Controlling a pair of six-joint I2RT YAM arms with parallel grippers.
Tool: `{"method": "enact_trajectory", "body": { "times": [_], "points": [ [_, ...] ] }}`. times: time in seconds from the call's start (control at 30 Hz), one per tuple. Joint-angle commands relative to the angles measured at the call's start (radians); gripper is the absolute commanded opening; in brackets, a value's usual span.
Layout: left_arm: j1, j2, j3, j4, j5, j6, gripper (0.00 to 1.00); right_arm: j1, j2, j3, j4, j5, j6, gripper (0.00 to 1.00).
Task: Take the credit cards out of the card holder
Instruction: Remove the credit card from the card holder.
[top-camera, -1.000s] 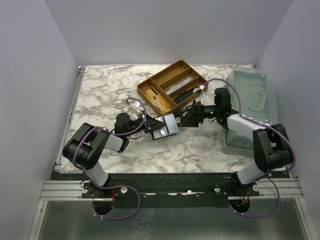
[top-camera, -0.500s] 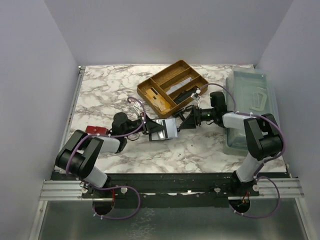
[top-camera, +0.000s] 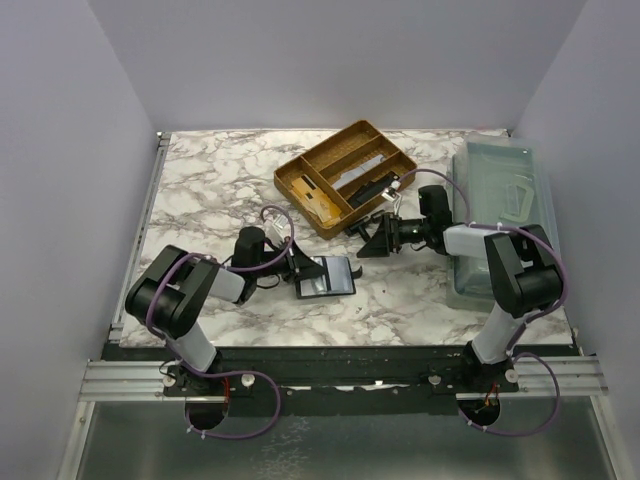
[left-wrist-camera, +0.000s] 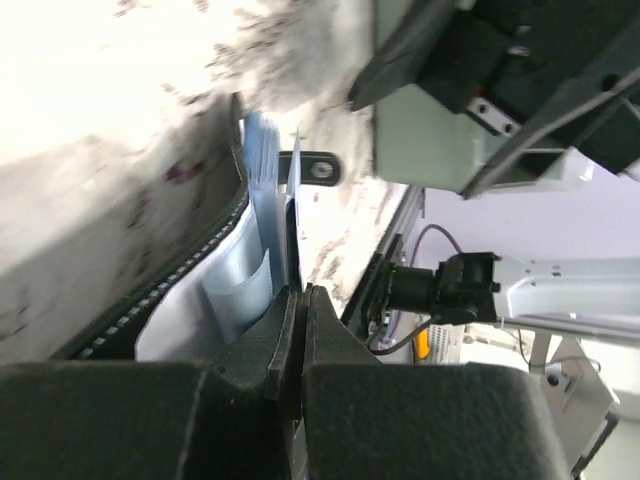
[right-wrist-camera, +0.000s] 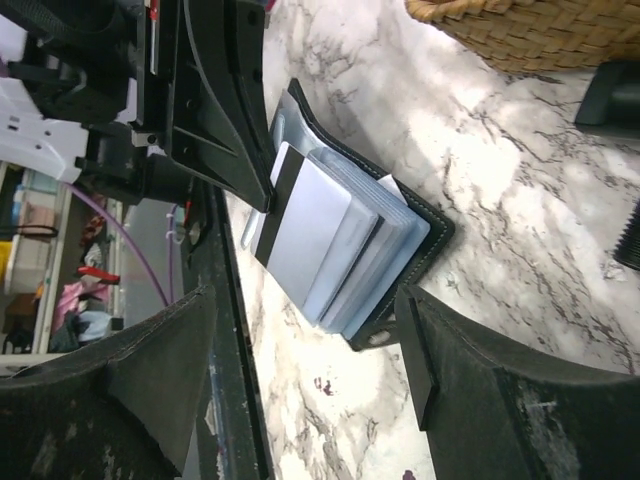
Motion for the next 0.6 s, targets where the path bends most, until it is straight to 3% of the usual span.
{"method": "enact_trajectory", "body": {
  "times": [0.0, 0.1, 0.2, 0.57],
  "points": [
    [0.007, -0.092, 0.017, -0.332, -0.110, 0.097, 0.00, 0.040, -0.023, 0.015, -0.077, 0.120, -0.075, 0.77],
    [0.008, -0.123, 0.038, -0.496, -0.180, 0.144, 0.00, 0.097, -0.012, 0.046, -0.139, 0.191, -0.136, 0.68],
    [0.008, -0.124, 0.034, -0.529, -0.199, 0.151, 0.00, 0.155, -0.003, 0.078, -0.201, 0.327, -0.195, 0.63],
    [0.010, -0.129, 0.037, -0.533, -0.200, 0.150, 0.00, 0.292, 0.049, 0.156, -0.341, 0.630, -0.361, 0.64]
  ]
}}
